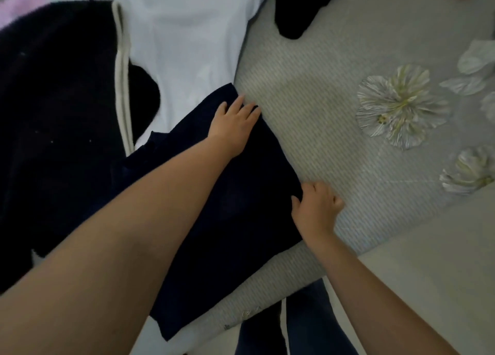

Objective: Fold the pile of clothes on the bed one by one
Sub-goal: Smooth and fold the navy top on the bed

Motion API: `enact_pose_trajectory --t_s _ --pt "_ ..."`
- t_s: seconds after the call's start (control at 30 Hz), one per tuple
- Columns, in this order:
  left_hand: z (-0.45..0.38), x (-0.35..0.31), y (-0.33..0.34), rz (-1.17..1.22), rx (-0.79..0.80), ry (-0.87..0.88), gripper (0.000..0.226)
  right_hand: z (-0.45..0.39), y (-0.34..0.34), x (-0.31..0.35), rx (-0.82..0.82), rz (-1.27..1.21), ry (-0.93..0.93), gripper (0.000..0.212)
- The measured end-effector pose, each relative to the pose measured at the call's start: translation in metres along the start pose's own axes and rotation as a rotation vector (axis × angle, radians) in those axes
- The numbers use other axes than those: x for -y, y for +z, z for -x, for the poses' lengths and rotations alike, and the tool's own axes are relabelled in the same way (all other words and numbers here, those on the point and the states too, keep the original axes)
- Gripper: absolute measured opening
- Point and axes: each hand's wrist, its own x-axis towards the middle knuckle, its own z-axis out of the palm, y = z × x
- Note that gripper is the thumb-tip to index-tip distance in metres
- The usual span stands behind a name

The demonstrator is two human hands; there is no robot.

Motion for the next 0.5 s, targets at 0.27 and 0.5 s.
enact_pose_trajectory --t_s 0.27,0.5 --pt "-0.008 0.018 -0.005 0.188 0.013 0.070 0.040 0.020 -0.022 0.008 -0.270 -0.175 -0.231 0.030" --pt "0.037 0.047 0.003 0.284 -0.303 0.096 0.031 0.043 -0.015 0.019 -0.148 -0.193 -0.142 0.008"
